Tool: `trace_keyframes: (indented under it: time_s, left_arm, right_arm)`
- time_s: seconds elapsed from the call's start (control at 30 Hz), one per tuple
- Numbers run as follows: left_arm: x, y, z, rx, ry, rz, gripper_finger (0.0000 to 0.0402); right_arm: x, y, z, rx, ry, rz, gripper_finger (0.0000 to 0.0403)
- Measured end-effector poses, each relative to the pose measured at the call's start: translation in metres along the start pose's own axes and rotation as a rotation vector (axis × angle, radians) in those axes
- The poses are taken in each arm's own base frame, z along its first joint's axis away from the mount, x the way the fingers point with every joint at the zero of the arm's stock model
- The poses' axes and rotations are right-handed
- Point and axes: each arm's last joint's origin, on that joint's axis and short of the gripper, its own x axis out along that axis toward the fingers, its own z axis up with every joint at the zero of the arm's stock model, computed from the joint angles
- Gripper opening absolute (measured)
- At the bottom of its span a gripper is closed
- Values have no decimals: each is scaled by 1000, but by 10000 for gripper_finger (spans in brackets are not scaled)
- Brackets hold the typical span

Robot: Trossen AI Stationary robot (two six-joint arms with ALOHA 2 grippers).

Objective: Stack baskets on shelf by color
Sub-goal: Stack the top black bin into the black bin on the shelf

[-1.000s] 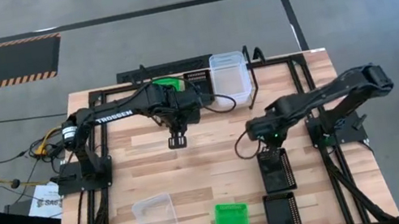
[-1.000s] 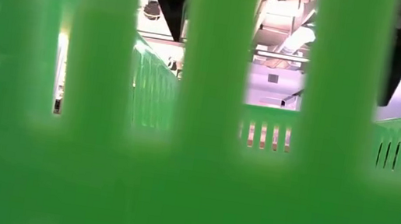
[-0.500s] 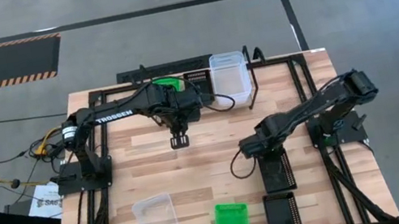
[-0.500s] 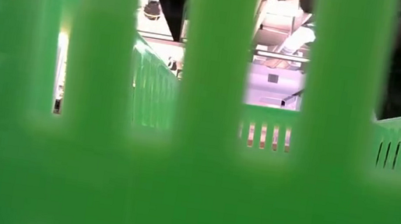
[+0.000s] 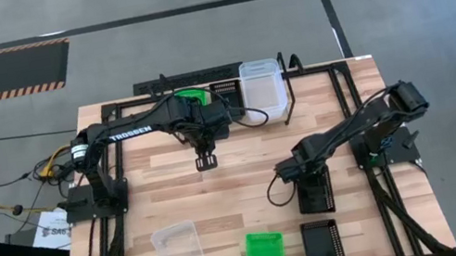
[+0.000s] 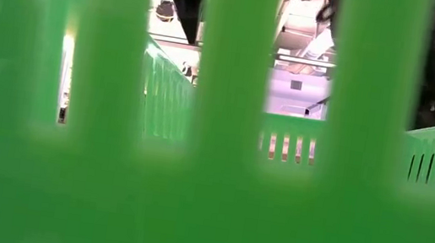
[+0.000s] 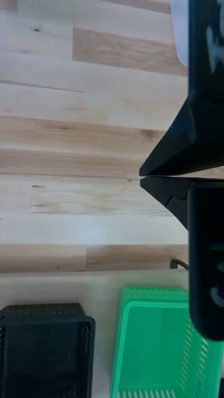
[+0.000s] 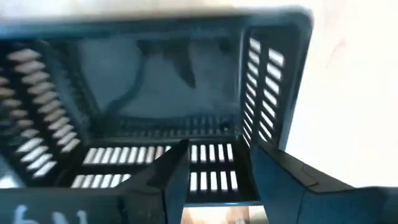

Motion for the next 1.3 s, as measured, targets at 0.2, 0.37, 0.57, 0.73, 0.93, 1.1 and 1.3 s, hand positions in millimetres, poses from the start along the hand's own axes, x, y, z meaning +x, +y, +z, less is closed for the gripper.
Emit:
trace_keyframes:
  time_s: [0.2,0.37,0.57,0.73,0.93,1.1,1.3]
  left_arm:
    - [0,0,0,-3,0,0,0]
    - [0,0,0,1,0,1,0]
    - [0,0,0,4,5,1,0]
    - [0,0,0,9,5,1,0]
    - [0,0,0,11,5,2,0]
    - [0,0,0,10,5,2,0]
    - [0,0,-1,7,9,1,0]
  right_arm:
    - [-29,6,11,-26,-91,0,187]
    - [-28,-2,16,-49,-115,-30,191]
    - [-12,-17,18,-48,-99,-65,189]
    - [-11,-28,19,-40,-89,-97,188]
    - [-11,-33,26,-47,-138,-85,188]
    - [5,-40,25,-25,-142,-18,188]
    - [29,-46,14,5,-78,-4,181]
